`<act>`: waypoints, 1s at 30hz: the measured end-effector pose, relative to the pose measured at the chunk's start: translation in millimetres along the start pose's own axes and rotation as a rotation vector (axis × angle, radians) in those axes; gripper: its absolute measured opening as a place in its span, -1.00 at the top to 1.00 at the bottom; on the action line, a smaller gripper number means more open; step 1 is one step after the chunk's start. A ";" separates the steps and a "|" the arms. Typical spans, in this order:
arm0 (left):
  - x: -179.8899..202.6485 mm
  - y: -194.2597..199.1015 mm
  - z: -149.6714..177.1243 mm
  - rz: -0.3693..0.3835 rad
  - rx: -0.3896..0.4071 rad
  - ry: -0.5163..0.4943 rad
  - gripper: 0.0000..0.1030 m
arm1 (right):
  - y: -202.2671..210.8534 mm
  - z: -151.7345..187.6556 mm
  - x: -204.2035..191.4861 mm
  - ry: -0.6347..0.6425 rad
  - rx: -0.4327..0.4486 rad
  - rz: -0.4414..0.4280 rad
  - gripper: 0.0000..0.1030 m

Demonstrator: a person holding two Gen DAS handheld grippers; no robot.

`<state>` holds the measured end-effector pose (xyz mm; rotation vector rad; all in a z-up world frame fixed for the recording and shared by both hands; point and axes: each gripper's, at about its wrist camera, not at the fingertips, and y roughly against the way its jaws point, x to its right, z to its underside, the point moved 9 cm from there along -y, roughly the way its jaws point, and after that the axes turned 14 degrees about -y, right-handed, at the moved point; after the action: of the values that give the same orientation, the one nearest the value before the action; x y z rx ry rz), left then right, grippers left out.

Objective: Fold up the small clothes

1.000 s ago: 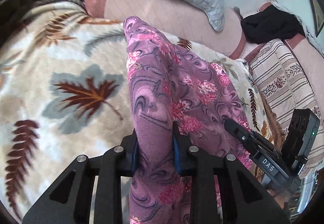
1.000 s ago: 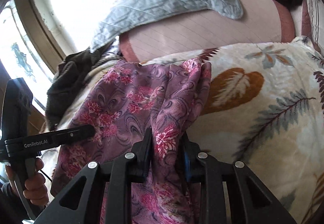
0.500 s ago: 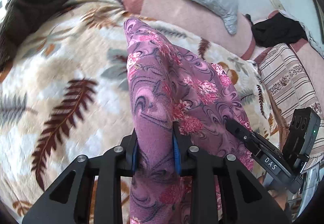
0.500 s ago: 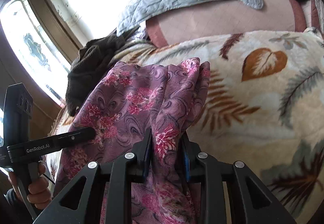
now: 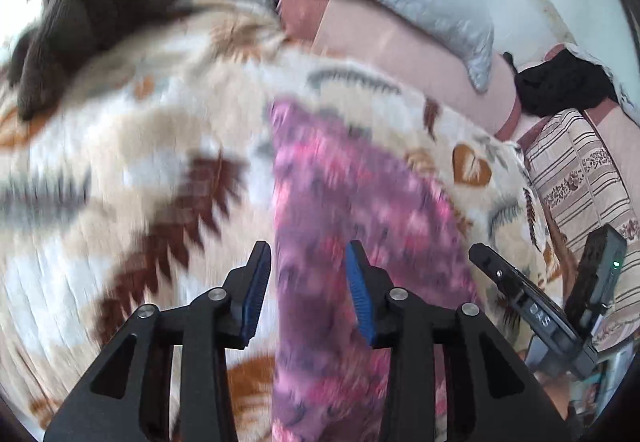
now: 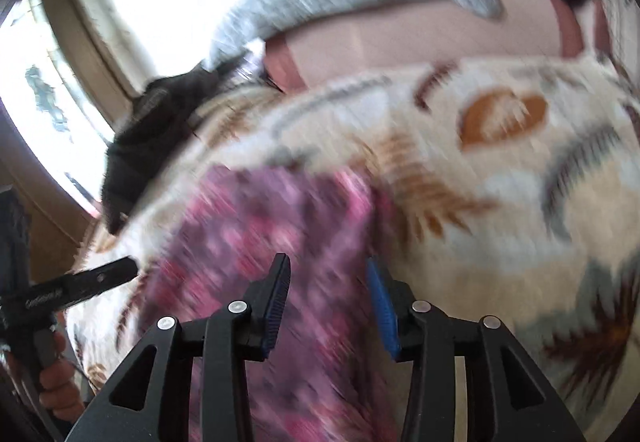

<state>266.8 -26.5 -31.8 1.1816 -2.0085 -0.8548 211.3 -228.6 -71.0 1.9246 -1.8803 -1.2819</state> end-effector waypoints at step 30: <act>14.5 16.2 61.0 -0.177 -0.120 -0.303 -0.50 | 30.7 55.8 26.3 0.120 -0.176 0.291 -0.40</act>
<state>205.3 -20.8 -51.3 1.2343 -2.0738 -1.2912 147.9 -233.5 -97.7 1.5389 -1.8365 -1.1718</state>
